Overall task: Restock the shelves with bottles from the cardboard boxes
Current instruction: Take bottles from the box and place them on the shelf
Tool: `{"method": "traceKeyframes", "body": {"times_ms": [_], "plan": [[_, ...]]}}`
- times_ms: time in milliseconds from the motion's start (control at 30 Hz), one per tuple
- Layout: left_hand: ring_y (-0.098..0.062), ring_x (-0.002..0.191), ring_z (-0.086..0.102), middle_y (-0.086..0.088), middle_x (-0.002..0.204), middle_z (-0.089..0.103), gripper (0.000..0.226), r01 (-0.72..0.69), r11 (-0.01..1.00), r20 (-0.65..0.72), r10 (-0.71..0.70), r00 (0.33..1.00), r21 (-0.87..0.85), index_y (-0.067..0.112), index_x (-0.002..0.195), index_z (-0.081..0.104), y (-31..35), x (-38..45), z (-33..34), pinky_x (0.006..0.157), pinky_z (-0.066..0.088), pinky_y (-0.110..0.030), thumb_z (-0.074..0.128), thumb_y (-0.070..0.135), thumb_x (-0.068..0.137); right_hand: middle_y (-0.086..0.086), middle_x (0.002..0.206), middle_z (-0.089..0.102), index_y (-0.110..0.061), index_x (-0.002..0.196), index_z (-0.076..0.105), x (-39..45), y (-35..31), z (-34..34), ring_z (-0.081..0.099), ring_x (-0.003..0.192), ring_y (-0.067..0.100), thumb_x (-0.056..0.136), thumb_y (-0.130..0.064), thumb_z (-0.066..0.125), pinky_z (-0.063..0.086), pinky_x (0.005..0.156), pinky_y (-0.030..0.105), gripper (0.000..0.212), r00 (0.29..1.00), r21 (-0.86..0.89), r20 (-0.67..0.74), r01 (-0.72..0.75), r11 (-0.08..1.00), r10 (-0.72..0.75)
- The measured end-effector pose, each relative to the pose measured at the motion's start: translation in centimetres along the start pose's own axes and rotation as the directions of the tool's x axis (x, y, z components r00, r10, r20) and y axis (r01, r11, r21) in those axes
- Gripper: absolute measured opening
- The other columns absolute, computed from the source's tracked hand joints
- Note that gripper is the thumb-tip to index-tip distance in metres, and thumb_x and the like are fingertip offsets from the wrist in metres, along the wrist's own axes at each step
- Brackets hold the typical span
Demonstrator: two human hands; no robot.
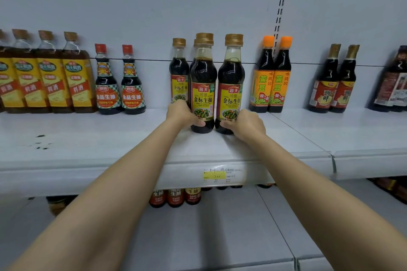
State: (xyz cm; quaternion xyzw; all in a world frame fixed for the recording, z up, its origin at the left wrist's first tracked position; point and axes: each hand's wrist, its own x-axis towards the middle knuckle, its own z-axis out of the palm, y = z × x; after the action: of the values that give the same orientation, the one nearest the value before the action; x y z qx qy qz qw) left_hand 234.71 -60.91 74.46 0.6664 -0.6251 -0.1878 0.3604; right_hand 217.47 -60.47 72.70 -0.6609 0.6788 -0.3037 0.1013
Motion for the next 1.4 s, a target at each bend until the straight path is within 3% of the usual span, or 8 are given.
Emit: {"method": "traceKeyframes", "body": {"times_ms": [167, 467, 633, 767, 933, 1167, 1267, 1400], "plan": [[-0.024, 0.102, 0.060, -0.009, 0.107, 0.067, 0.045, 0.031, 0.999, 0.012, -0.032, 0.999, 0.020, 0.002, 0.098, 0.066, 0.5, 2.0, 1.2, 0.075, 0.043, -0.027, 0.086, 0.028, 0.067, 0.007, 0.103, 0.063, -0.012, 0.106, 0.058, 2.2, 0.7, -0.6, 0.060, 0.092, 0.029, 0.082, -0.050, 0.068, 0.043, 0.066, 0.032, 0.046, 1.000, -0.065, 0.012, -0.009, 0.998, 0.010], [-0.029, 0.106, 0.058, -0.012, 0.116, 0.060, 0.058, -0.073, 0.946, 0.076, 0.052, 0.996, 0.317, 0.003, 0.118, 0.053, 2.6, 5.8, 3.7, 0.086, 0.047, -0.035, 0.076, 0.038, 0.077, 0.008, 0.106, 0.062, -0.012, 0.112, 0.055, 7.1, 1.7, -1.0, 0.060, 0.096, 0.030, 0.081, -0.055, 0.067, 0.047, 0.070, 0.034, 0.055, 0.998, -0.216, 0.068, 0.003, 0.976, 0.012], [-0.020, 0.071, 0.052, -0.004, 0.084, 0.057, 0.040, -0.068, 0.906, 0.144, 0.007, 0.990, 0.418, 0.008, 0.098, 0.048, 3.8, 7.6, 4.2, 0.070, 0.043, -0.030, 0.069, 0.039, 0.084, 0.009, 0.101, 0.062, -0.013, 0.106, 0.054, 9.5, 2.2, -1.4, 0.062, 0.090, 0.028, 0.080, -0.057, 0.067, 0.050, 0.071, 0.035, 0.052, 0.992, -0.267, 0.121, 0.053, 0.962, -0.021], [-0.029, 0.093, 0.065, -0.013, 0.101, 0.066, 0.046, -0.055, 0.876, 0.163, -0.027, 0.986, 0.479, 0.001, 0.113, 0.053, 4.5, 9.0, 5.5, 0.085, 0.052, -0.036, 0.062, 0.039, 0.090, 0.007, 0.095, 0.062, -0.013, 0.098, 0.054, 11.4, 2.6, -1.5, 0.063, 0.087, 0.027, 0.081, -0.057, 0.066, 0.047, 0.066, 0.033, 0.049, 0.988, -0.289, 0.150, 0.079, 0.954, -0.036], [-0.032, 0.110, 0.057, -0.018, 0.125, 0.055, 0.052, -0.024, 0.827, 0.123, -0.054, 0.991, 0.561, -0.001, 0.125, 0.048, 5.2, 10.6, 7.1, 0.087, 0.047, -0.036, 0.054, 0.040, 0.094, 0.006, 0.092, 0.058, -0.013, 0.095, 0.049, 13.4, 3.2, -1.1, 0.058, 0.084, 0.027, 0.085, -0.055, 0.062, 0.046, 0.065, 0.033, 0.046, 0.986, -0.316, 0.161, 0.099, 0.944, -0.050], [-0.031, 0.109, 0.056, -0.018, 0.125, 0.054, 0.049, 0.004, 0.795, 0.129, -0.103, 0.986, 0.606, -0.002, 0.122, 0.051, 5.7, 12.6, 8.3, 0.081, 0.045, -0.032, 0.048, 0.040, 0.097, 0.006, 0.088, 0.055, -0.010, 0.088, 0.050, 15.9, 3.8, -0.8, 0.055, 0.081, 0.027, 0.088, -0.053, 0.060, 0.042, 0.065, 0.032, 0.044, 0.982, -0.301, 0.180, 0.104, 0.948, -0.051], [-0.032, 0.111, 0.055, -0.019, 0.126, 0.053, 0.048, 0.016, 0.777, 0.116, -0.115, 0.987, 0.630, -0.002, 0.125, 0.049, 5.9, 13.1, 8.9, 0.083, 0.044, -0.033, 0.046, 0.038, 0.099, 0.006, 0.082, 0.064, -0.012, 0.071, 0.046, 16.9, 4.2, -0.2, 0.064, 0.078, 0.026, 0.091, -0.053, 0.055, 0.050, 0.068, 0.031, 0.046, 0.980, -0.301, 0.186, 0.123, 0.946, -0.068], [-0.032, 0.109, 0.056, -0.017, 0.120, 0.056, 0.046, 0.014, 0.746, 0.127, -0.132, 0.983, 0.666, -0.003, 0.123, 0.050, 6.1, 13.6, 9.2, 0.082, 0.045, -0.032, 0.043, 0.037, 0.100, 0.008, 0.089, 0.069, -0.014, 0.070, 0.044, 17.8, 4.3, 0.4, 0.068, 0.084, 0.027, 0.091, -0.054, 0.053, 0.055, 0.078, 0.035, 0.047, 0.977, -0.302, 0.199, 0.129, 0.945, -0.070]]}}
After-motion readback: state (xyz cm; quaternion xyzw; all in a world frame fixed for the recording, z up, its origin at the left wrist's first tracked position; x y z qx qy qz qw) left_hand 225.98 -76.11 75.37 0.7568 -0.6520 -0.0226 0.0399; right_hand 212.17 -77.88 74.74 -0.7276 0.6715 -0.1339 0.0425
